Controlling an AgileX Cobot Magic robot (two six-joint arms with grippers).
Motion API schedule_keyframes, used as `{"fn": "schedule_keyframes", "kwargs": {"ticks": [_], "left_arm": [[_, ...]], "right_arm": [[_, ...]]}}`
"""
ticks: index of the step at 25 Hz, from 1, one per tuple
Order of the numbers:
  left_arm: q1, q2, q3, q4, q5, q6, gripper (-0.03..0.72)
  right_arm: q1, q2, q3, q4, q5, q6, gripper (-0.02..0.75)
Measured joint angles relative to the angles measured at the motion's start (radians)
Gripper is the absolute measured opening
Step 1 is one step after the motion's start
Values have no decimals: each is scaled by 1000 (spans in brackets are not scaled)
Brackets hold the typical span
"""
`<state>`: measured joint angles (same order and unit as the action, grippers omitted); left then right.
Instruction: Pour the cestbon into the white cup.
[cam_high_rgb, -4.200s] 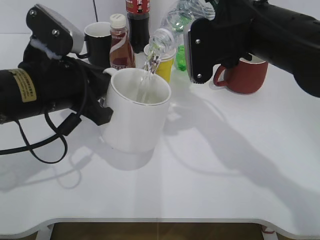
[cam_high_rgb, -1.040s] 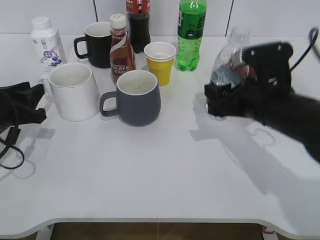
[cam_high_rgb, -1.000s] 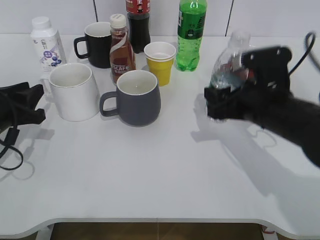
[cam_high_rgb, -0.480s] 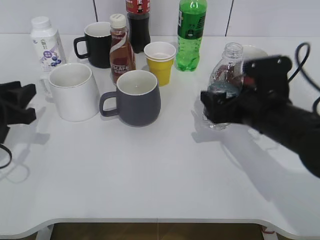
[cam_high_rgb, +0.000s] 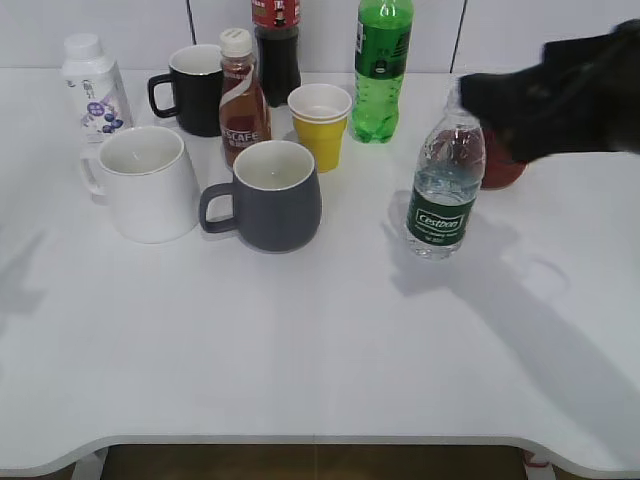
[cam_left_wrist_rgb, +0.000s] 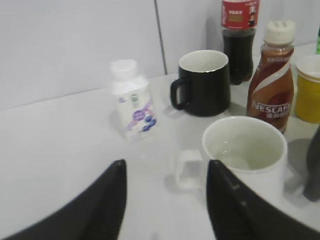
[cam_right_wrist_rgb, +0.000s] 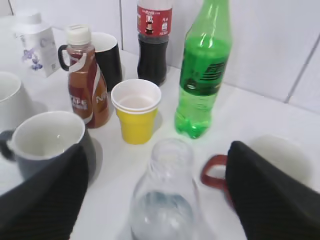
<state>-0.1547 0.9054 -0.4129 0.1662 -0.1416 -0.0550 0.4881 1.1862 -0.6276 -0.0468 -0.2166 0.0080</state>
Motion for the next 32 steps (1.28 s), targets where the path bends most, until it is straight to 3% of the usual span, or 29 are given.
{"fn": "schedule_keyframes", "kwargs": {"ticks": [7, 15, 21, 32], "left_arm": [[-8, -448, -160, -133, 690, 0, 605], [-10, -699, -170, -158, 1203, -2, 615], [-10, -792, -167, -148, 1349, -3, 595], [-10, -821, -116, -147, 1211, -3, 589]], "right_arm": [[0, -361, -4, -9, 564, 0, 649], [0, -710, 6, -9, 1194, 0, 637], [0, -934, 94, -9, 1301, 27, 619], [0, -1010, 123, -16, 1262, 38, 577]]}}
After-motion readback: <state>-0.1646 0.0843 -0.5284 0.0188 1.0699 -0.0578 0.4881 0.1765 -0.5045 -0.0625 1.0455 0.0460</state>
